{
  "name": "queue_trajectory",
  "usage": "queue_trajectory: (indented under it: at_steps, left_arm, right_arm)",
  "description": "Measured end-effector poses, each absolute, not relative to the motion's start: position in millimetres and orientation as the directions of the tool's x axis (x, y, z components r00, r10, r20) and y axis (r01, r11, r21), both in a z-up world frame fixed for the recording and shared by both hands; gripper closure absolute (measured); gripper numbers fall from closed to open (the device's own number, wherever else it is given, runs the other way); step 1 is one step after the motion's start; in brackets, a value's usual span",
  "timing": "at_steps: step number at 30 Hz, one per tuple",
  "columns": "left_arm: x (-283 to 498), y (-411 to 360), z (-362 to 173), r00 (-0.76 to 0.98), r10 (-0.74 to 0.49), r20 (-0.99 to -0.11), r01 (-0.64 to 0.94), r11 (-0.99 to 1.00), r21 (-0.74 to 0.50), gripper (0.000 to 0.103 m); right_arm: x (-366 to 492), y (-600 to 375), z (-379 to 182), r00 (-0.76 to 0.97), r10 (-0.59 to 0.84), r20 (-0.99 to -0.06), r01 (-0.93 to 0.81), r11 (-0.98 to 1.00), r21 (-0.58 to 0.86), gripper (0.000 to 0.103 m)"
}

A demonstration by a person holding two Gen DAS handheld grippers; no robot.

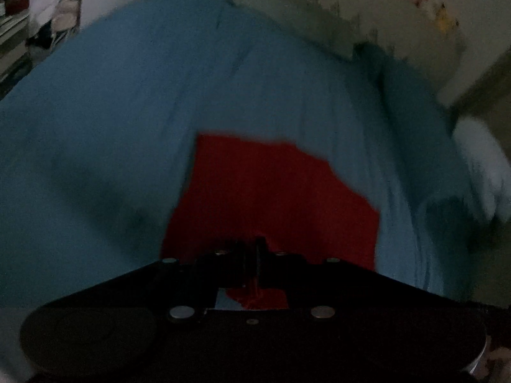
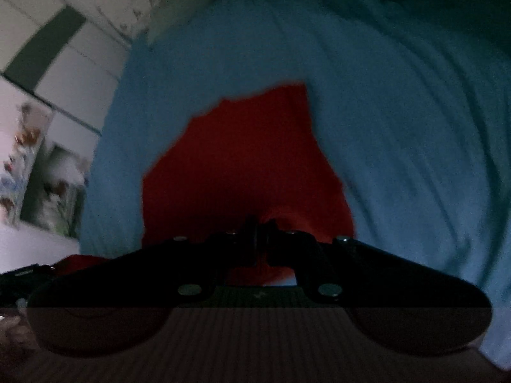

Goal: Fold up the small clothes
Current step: 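Grasp the red sweater hem with both grippers and lift it toward the collar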

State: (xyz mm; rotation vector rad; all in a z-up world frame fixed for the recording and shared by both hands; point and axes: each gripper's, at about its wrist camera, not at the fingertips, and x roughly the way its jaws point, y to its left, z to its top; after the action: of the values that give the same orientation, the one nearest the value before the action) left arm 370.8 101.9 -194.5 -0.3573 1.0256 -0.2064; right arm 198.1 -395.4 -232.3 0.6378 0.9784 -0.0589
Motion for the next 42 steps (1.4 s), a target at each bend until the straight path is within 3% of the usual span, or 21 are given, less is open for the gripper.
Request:
queue_trajectory:
  at_steps: [6,11,15,20,22,24,25,26,27,28,30,34,37,42]
  left_arm:
    - [505.0,80.7,-237.4,0.556,-0.307,-0.773,-0.005,0.928,-0.373,0.098]
    - [593.8,55.6,-316.6,0.489,-0.252,-0.835,-0.058,0.946,-0.32,0.098]
    - [620.5,45.0,-359.4,0.441,-0.206,-0.874,-0.101,0.956,-0.276,0.098]
    - [636.5,43.4,-371.8,0.424,-0.201,-0.883,-0.132,0.951,-0.28,0.097]
    - [635.1,37.1,-369.3,0.434,-0.175,-0.884,-0.111,0.963,-0.245,0.087]
    - [628.8,37.0,-357.3,0.467,-0.138,-0.873,-0.097,0.974,-0.206,0.055]
    - [618.7,37.8,-346.5,0.506,-0.1,-0.857,-0.095,0.981,-0.171,0.03]
    - [605.5,36.4,-334.2,0.551,-0.071,-0.831,-0.082,0.987,-0.138,0.018]
    - [592.7,37.8,-324.1,0.588,-0.059,-0.807,-0.058,0.992,-0.116,0.014]
    - [576.8,34.5,-314.0,0.622,-0.062,-0.78,-0.019,0.995,-0.094,0.009]
    - [537.6,22.3,-303.4,0.644,-0.115,-0.756,0.103,0.993,-0.063,0.006]
    - [490.6,2.9,-329.3,0.582,-0.207,-0.786,0.289,0.957,-0.038,0.006]
    - [479.5,6.4,-362.9,0.526,-0.241,-0.816,0.296,0.951,-0.09,0.006]
    - [484.5,21.8,-392.4,0.509,-0.174,-0.843,0.262,0.964,-0.041,0.009]
  right_arm:
    - [329.1,-430.0,-262.6,0.642,0.204,-0.739,0.364,0.767,0.528,0.083]
    - [425.6,-447.4,-335.0,0.628,0.143,-0.765,0.425,0.76,0.491,0.083]
    - [459.4,-446.6,-375.3,0.592,0.101,-0.8,0.472,0.761,0.446,0.083]
    - [486.9,-447.8,-392.2,0.561,0.078,-0.824,0.484,0.777,0.402,0.082]
    - [495.2,-444.4,-397.5,0.544,0.073,-0.836,0.46,0.807,0.37,0.079]
    - [486.2,-432.5,-394.9,0.547,0.029,-0.837,0.423,0.853,0.306,0.061]
    - [480.6,-424.2,-389.8,0.564,0.002,-0.826,0.414,0.865,0.285,0.032]
    - [470.6,-414.8,-382.2,0.597,-0.025,-0.802,0.404,0.873,0.273,0.008]
    - [458.9,-406.5,-374.5,0.641,-0.045,-0.767,0.384,0.883,0.269,0.001]
    - [445.7,-395.6,-366.1,0.687,-0.052,-0.725,0.349,0.898,0.267,0.0]
    - [423.0,-371.0,-357.4,0.729,-0.033,-0.684,0.276,0.928,0.25,0.0]
    - [396.6,-326.7,-380.0,0.688,0.005,-0.726,0.167,0.972,0.165,0.0]
    - [388.6,-319.3,-409.2,0.644,0.014,-0.765,0.17,0.972,0.161,0.0]
    - [376.8,-341.2,-433.3,0.625,-0.003,-0.78,0.173,0.976,0.135,0.0]
